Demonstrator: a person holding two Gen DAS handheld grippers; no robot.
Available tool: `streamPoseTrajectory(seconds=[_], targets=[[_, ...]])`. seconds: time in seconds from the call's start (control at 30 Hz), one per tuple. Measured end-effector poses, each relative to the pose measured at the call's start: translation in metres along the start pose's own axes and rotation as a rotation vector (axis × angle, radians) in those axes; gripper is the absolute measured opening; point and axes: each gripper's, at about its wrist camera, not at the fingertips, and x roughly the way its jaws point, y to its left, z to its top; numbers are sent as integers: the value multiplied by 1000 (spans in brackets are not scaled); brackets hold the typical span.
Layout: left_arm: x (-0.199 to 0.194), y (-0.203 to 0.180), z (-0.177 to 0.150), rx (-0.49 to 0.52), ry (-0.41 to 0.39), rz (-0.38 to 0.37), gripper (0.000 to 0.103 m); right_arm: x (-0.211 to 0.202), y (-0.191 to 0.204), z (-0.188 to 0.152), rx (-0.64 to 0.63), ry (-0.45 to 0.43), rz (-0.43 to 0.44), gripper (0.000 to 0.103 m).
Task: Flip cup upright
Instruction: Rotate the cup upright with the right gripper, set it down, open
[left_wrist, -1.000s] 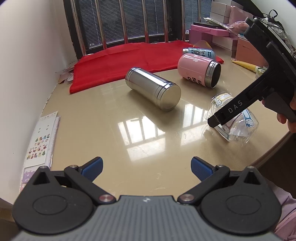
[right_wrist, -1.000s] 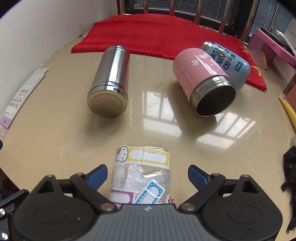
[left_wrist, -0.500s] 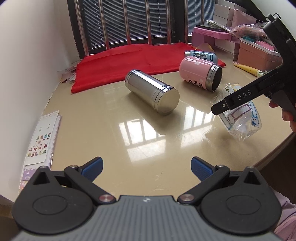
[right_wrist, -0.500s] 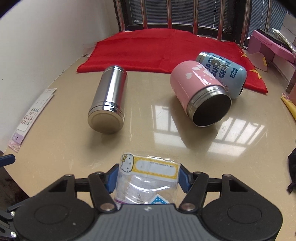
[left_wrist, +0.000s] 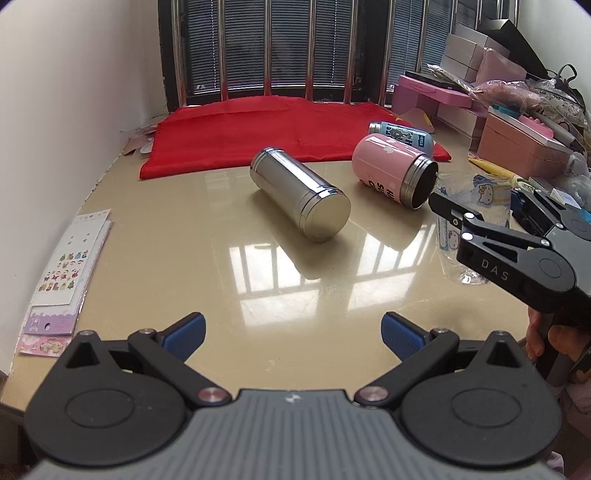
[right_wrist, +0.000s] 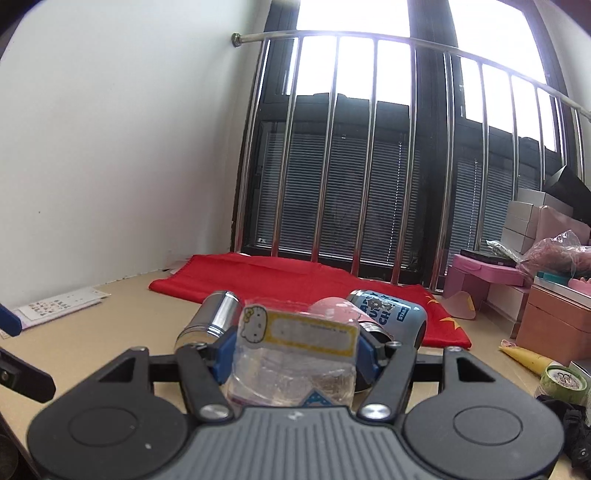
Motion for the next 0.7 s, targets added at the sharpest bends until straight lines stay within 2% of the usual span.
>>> streamPoseTrajectory(seconds=[0.33, 0.7], targets=[[-19, -6, -10, -18, -7, 35, 103, -20, 10, -47, -50, -50, -21, 65], [-35, -18, -22, -22, -22, 46, 103, -34, 5, -55, -35, -14, -28, 68]])
